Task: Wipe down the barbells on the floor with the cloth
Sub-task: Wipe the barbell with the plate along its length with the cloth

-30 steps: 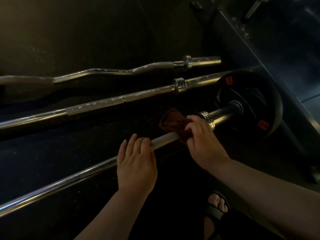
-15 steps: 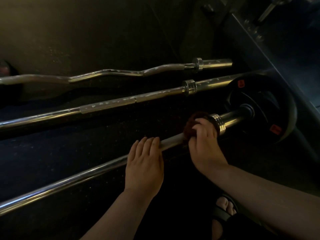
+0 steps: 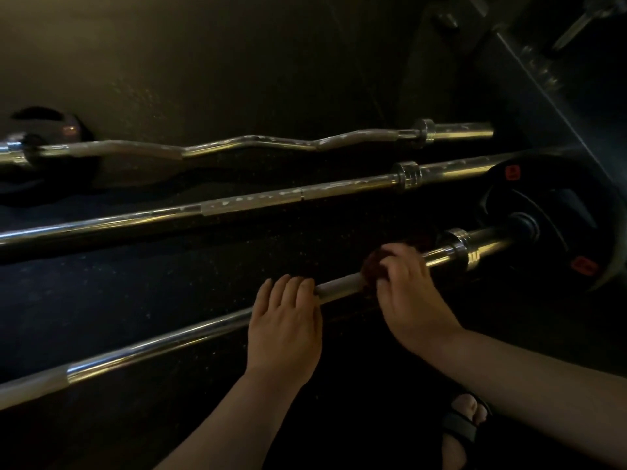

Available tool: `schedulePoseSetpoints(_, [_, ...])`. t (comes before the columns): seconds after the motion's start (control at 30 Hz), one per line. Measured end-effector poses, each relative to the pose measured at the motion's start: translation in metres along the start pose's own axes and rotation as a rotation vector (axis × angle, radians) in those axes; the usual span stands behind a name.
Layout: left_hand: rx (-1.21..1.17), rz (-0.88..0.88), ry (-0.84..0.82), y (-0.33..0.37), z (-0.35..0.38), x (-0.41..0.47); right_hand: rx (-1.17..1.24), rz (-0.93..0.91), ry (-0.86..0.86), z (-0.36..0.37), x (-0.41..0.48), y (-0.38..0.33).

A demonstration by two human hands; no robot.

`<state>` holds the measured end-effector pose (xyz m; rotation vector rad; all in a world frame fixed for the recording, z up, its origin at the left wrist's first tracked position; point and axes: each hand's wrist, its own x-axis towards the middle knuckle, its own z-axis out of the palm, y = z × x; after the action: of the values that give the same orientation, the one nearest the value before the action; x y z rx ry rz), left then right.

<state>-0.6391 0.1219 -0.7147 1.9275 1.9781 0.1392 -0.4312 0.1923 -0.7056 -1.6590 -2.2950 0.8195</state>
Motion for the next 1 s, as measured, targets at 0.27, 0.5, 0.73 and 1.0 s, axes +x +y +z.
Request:
schedulePoseSetpoints(0.27, [-0.043,-0.064,0.040,-0.012,0.000,-0.009,-0.094,-0.097,-0.011,-0.023,0.006,0.015])
schedulePoseSetpoints(0.5, [-0.060,-0.042,0.090,-0.023,0.000,-0.016,-0.065,-0.207,-0.193,0.007,0.002,-0.047])
schedulePoseSetpoints(0.73, [-0.045,-0.140,0.095,-0.044,-0.006,-0.030,-0.207,-0.184,-0.321,-0.035,0.021,-0.037])
schedulePoseSetpoints(1.0, [-0.067,-0.152,0.108,-0.041,-0.005,-0.030,-0.201,-0.213,-0.515,0.003,0.029,-0.097])
